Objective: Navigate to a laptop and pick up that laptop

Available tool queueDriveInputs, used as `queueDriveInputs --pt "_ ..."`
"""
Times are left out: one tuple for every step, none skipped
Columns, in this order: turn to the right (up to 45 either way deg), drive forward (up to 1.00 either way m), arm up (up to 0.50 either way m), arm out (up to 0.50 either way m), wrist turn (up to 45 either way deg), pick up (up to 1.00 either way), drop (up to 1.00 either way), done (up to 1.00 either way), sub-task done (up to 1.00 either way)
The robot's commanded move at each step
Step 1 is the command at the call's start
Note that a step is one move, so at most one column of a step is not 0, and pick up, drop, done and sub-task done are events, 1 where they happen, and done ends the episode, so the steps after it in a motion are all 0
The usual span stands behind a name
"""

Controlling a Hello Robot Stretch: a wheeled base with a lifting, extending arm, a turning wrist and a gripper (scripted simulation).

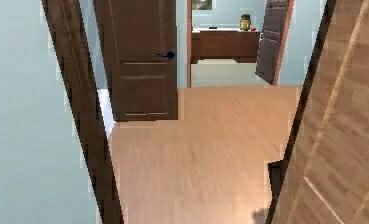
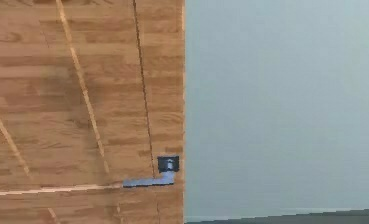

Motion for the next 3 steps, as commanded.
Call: queueDriveInputs --pt "0.0 0.60 0.00 0.00 0.0 0.00 0.00 0.00 0.00" --pt "-21.0 0.00 0.00 0.00 0.0 0.00 0.00 0.00 0.00" --pt "0.0 0.50 0.00 0.00 0.0 0.00 0.00 0.00 0.00"
